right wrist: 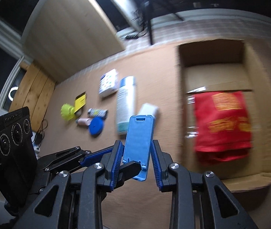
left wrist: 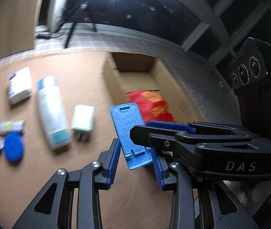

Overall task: Organize objects
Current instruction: 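Carry the blue phone stand with the right tool into the box, then release the phone stand beside the red bag and withdraw the right tool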

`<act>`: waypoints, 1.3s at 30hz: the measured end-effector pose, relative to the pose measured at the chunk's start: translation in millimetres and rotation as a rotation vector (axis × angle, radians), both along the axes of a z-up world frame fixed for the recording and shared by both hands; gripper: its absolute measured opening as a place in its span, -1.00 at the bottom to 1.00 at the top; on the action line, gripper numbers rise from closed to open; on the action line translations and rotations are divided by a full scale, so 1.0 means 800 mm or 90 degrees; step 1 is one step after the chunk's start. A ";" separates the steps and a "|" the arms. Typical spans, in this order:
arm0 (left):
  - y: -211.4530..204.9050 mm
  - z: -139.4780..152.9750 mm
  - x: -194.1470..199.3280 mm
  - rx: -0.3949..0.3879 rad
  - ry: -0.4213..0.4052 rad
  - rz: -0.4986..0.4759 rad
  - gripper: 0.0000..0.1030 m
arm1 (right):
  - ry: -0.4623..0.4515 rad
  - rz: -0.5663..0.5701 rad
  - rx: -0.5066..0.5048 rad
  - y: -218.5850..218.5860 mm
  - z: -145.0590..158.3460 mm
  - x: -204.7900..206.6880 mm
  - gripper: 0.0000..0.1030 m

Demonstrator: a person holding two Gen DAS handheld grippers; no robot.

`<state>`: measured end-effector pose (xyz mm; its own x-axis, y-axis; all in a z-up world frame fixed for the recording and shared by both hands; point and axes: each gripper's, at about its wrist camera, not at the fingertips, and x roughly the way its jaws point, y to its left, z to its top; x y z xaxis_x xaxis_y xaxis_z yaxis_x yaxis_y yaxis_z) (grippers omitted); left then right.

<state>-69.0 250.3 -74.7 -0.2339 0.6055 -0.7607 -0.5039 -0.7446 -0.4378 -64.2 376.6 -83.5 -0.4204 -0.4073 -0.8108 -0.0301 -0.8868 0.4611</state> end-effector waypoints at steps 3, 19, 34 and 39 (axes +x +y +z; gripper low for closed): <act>0.038 0.003 0.001 0.005 0.000 -0.021 -0.33 | 0.002 -0.024 0.007 0.031 0.001 0.004 -0.45; 0.150 -0.013 -0.004 -0.021 0.000 -0.088 -0.32 | -0.012 -0.075 0.018 0.120 -0.016 0.013 -0.45; 0.100 0.009 -0.011 -0.102 0.082 -0.025 0.30 | 0.019 -0.102 0.106 0.108 -0.001 0.010 0.16; 0.070 0.010 -0.015 -0.111 0.087 -0.004 0.30 | 0.038 -0.087 0.117 0.085 0.004 0.003 0.16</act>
